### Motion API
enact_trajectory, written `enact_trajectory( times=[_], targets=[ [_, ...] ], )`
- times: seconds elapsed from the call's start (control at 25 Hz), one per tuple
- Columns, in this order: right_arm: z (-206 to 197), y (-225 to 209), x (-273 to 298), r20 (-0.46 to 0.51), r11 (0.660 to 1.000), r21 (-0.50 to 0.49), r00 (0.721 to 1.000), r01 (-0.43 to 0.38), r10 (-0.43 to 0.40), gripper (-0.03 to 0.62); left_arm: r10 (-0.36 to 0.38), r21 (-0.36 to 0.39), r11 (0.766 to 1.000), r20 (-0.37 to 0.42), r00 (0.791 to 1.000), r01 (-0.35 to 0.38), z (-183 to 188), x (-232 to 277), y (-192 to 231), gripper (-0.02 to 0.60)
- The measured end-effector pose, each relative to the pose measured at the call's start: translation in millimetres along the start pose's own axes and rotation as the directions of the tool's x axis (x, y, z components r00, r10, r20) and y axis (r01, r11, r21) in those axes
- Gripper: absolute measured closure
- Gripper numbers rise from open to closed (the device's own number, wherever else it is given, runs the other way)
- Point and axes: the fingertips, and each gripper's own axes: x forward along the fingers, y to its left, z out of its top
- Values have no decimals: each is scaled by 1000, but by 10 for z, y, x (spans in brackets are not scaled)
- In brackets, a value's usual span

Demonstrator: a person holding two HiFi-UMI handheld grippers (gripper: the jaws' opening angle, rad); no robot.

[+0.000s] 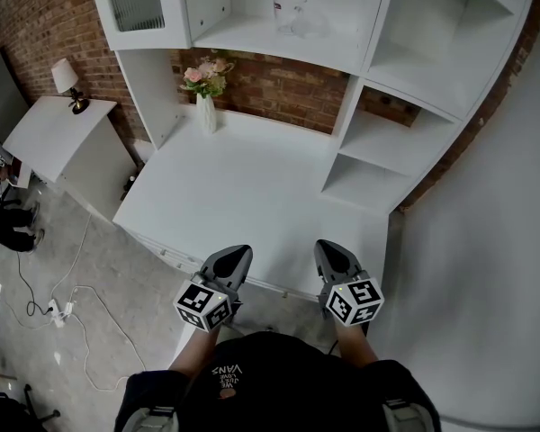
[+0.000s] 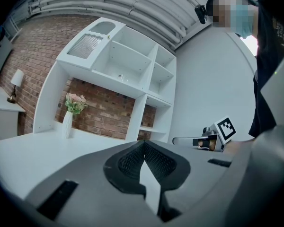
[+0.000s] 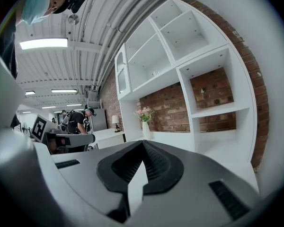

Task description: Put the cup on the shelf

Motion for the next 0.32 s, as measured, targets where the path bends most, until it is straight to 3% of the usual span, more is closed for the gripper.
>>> enact_trajectory(
  times=[0.32],
  targets=[
    [53, -21, 100, 4, 1000, 2, 1000, 15, -15, 594, -1, -4, 1000, -2, 1000, 1, 40, 39, 113, 574]
  ],
)
